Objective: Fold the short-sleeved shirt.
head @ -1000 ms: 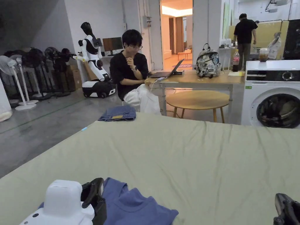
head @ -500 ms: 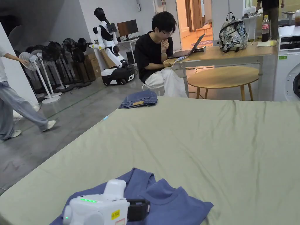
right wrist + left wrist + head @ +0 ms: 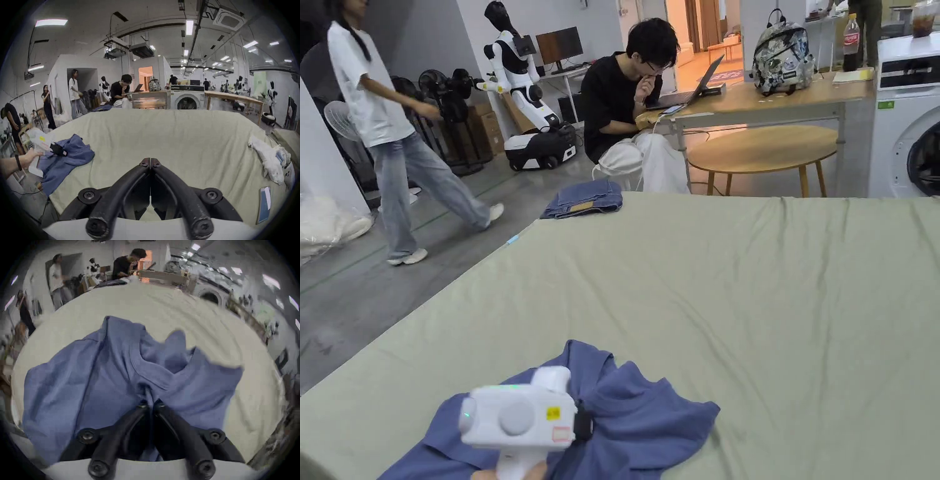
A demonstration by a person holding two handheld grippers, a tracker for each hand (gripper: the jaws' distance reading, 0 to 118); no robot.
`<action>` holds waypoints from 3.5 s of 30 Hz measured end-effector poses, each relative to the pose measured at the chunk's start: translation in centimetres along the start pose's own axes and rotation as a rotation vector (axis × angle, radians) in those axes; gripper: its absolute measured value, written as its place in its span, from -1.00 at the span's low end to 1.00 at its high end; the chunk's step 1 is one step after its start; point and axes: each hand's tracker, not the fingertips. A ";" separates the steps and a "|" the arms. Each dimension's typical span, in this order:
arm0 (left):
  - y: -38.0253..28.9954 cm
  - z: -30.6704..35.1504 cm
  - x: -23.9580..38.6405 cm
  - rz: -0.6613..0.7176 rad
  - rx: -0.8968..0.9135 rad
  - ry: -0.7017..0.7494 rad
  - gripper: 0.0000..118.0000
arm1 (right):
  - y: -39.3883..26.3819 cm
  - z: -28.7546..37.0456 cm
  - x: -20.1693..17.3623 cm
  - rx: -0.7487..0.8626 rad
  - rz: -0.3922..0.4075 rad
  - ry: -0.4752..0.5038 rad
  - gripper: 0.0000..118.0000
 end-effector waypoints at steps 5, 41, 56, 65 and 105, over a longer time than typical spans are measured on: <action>8.4 12.1 1.0 -0.012 0.309 0.013 -1.00 | 0.6 1.6 1.6 0.054 -0.062 -0.011 -1.00; -24.0 4.4 51.8 -0.560 -0.035 -0.897 -0.20 | -1.9 16.3 14.4 0.081 -0.165 -0.476 -1.00; -10.5 22.8 23.4 -0.362 0.690 -0.307 -1.00 | -0.8 14.7 10.0 0.066 -0.113 -0.256 -1.00; -6.8 18.8 19.3 -0.298 0.480 -0.278 -1.00 | -1.0 13.4 8.8 0.049 -0.065 -0.196 -1.00; 1.8 -11.7 24.5 -0.306 -0.207 -0.069 -1.00 | -14.1 6.3 18.0 -0.391 -0.705 -0.322 -0.18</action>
